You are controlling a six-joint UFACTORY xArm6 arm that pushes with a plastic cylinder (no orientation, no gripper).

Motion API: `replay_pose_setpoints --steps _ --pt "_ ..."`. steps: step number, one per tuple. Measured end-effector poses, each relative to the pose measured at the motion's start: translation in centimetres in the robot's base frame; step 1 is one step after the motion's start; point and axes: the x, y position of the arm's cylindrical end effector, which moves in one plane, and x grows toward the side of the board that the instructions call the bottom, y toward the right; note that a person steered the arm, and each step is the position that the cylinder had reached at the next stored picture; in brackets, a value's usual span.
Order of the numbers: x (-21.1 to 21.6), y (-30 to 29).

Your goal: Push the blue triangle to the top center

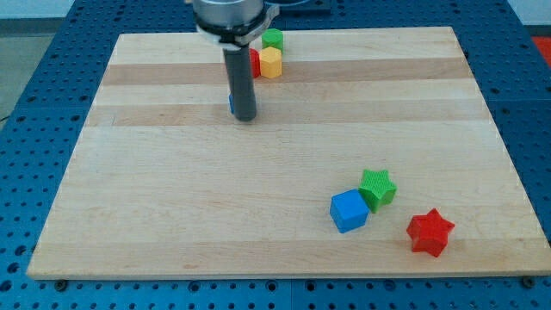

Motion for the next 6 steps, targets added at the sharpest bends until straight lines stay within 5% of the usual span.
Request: replay_pose_setpoints --steps 2,4,6 --pt "-6.7 0.2" --pt "0.3 1.1" --pt "-3.9 -3.0"
